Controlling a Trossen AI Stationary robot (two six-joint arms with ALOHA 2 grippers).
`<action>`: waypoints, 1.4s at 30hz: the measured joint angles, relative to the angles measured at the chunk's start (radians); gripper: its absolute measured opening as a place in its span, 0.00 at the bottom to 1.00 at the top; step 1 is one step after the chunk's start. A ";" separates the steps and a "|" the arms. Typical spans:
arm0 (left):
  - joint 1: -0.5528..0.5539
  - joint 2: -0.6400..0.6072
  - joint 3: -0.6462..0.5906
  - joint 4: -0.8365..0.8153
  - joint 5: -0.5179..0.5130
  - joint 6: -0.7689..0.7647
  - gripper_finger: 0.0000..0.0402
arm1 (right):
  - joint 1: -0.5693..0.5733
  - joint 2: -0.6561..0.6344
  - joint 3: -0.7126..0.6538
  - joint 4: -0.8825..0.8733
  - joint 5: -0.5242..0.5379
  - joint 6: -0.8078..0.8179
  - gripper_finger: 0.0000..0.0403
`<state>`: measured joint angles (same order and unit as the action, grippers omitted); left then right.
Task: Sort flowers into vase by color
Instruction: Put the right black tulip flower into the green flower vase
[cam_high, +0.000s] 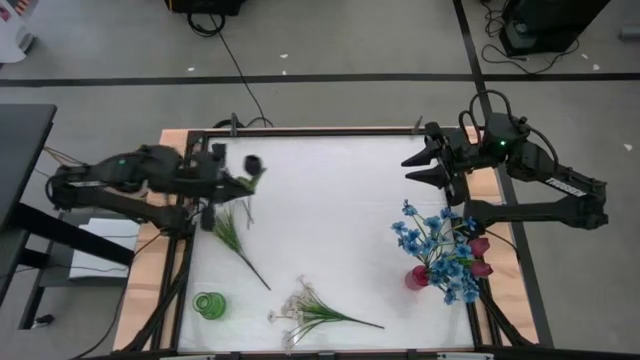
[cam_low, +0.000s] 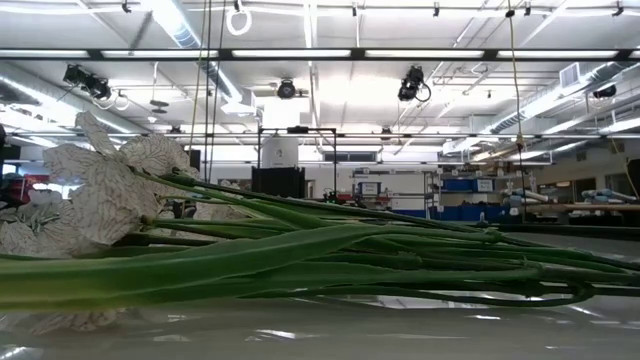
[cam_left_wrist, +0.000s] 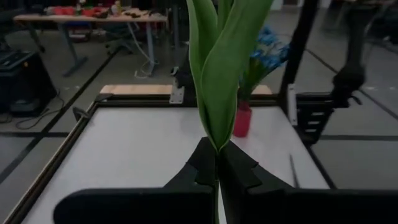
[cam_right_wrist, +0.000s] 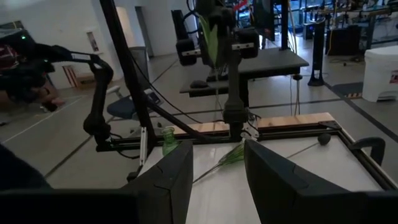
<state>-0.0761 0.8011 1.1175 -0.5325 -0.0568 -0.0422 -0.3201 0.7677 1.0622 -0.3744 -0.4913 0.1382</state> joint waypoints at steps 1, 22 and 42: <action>-0.018 -0.024 0.000 -0.018 -0.003 -0.004 0.01 | 0.000 0.000 0.000 0.000 0.000 0.000 0.37; -0.689 -0.346 -0.444 0.390 0.104 -0.156 0.01 | 0.000 0.000 0.000 0.000 0.000 0.000 0.37; -0.872 -0.346 -0.455 0.268 0.016 0.099 0.02 | 0.000 0.000 0.000 0.001 0.000 0.000 0.37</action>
<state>-0.9482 0.4553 0.6625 -0.2640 -0.0409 0.0571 -0.3200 0.7677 1.0622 -0.3737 -0.4915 0.1383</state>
